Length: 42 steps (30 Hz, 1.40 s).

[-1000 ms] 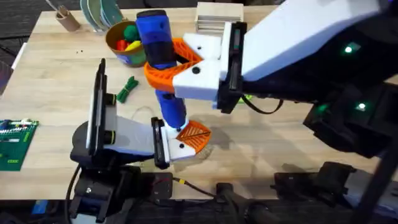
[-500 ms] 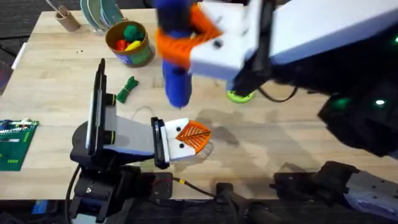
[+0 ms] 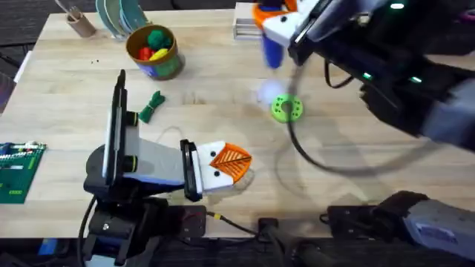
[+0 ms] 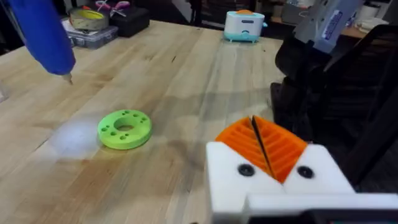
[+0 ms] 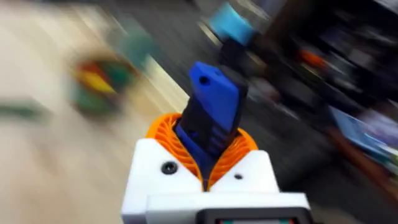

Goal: Pick up the gripper from the table and insert it into the empty holder that is missing its gripper. Then pick up a screw, insert it into the mounting hole, and use the screwdriver to tighten it. Finally, clean up the table by picking up the vegetable and placing it into the bucket.

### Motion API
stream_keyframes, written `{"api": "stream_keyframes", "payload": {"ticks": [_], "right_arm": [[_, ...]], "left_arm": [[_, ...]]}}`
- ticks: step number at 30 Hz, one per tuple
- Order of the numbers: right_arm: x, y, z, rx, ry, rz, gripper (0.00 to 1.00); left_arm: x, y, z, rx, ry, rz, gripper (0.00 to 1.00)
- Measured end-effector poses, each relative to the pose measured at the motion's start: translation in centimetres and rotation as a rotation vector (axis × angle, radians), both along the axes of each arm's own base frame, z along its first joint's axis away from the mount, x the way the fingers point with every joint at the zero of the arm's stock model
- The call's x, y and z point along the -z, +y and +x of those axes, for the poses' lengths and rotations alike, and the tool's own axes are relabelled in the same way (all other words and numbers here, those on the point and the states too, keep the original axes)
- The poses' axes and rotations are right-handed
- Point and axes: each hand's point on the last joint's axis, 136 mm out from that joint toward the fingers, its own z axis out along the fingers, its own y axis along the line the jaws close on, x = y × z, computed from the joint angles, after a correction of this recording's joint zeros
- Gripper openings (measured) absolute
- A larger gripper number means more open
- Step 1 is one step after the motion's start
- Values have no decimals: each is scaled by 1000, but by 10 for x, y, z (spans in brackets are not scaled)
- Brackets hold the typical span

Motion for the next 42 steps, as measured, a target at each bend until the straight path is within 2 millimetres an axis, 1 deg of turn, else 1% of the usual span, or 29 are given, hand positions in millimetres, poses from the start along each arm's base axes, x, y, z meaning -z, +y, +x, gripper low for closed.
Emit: {"api": "stream_keyframes", "payload": {"ticks": [2,3,5,6,8,12,15,18,23,24,26,27,28,30,31,32,33,42], "right_arm": [[37,-26,32,108,-14,-169,30],[54,-37,44,144,-14,-244,30],[90,-59,63,195,-5,-395,30],[105,-68,69,206,-2,-462,30],[134,-80,77,204,0,-593,30],[178,-88,80,147,-8,-826,30],[201,-90,79,109,-7,-932,30],[212,-92,80,91,-16,-991,30],[224,-93,81,76,-5,-1027,36],[226,-93,81,75,2,-1028,88],[230,-94,79,71,20,-1025,285],[232,-94,79,73,30,-1018,403],[232,-94,79,79,35,-1009,559],[220,-93,85,107,12,-988,860],[215,-94,88,119,5,-981,955],[213,-93,89,125,7,-972,983],[213,-94,89,127,11,-967,988],[214,-93,88,169,77,-869,992]], "left_arm": [[0,0,0,0,0,0,4],[0,0,0,0,0,0,4],[0,0,0,0,0,0,4],[0,0,0,0,0,0,4],[0,0,0,0,0,0,4],[0,0,0,0,0,0,4],[0,0,0,0,0,0,4],[0,0,0,0,0,0,4],[0,0,0,-2,0,0,4],[0,0,0,-3,0,0,4],[0,0,0,-3,0,0,4],[0,0,0,-3,0,0,4],[0,0,0,-3,0,0,4],[0,0,0,-3,0,0,4],[0,0,0,-3,0,0,4],[0,0,0,-3,-1,0,4],[0,0,0,-3,0,0,4],[0,0,1,-3,0,0,4]]}}
